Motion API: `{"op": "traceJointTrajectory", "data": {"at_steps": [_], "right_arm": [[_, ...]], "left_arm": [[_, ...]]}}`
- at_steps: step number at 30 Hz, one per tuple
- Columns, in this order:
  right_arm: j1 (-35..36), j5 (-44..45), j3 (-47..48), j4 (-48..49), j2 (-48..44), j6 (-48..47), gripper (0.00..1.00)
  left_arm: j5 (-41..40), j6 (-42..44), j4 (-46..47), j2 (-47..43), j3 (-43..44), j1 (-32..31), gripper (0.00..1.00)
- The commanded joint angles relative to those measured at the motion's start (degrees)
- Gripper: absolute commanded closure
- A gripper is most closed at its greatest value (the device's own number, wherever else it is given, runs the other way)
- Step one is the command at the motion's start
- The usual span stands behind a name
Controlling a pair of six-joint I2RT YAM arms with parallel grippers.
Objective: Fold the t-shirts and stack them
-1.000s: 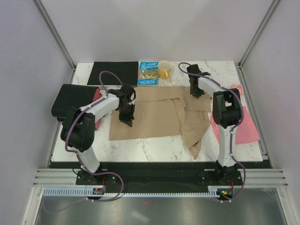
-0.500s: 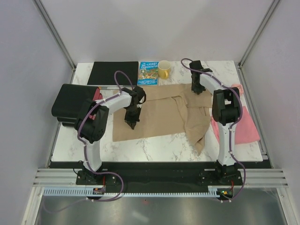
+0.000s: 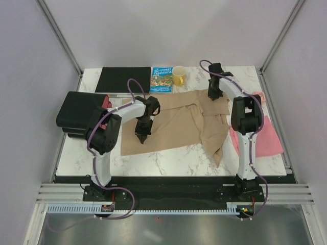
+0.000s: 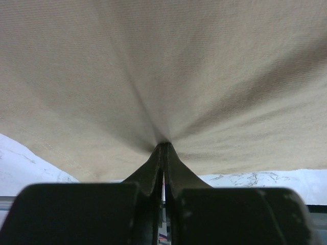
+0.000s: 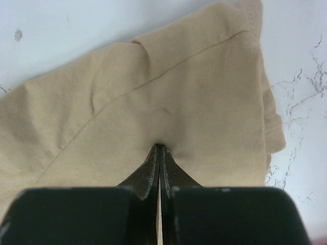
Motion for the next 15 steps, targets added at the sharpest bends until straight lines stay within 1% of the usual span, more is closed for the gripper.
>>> {"op": "traceJointTrajectory", "data": {"at_steps": [1, 7, 15], "right_arm": [[-2.1, -1.9, 3.5, 0.2, 1.3, 1.3, 1.00], [-3.8, -1.7, 4.9, 0.0, 2.7, 0.8, 1.00], [-4.4, -1.7, 6.0, -0.4, 4.8, -0.9, 1.00]], "left_arm": [[-3.4, -1.4, -0.1, 0.9, -4.0, -0.2, 0.98], [-4.6, -1.8, 0.7, -0.1, -7.4, 0.2, 0.98], [-5.5, -1.3, 0.5, 1.1, -5.0, 3.2, 0.98]]}}
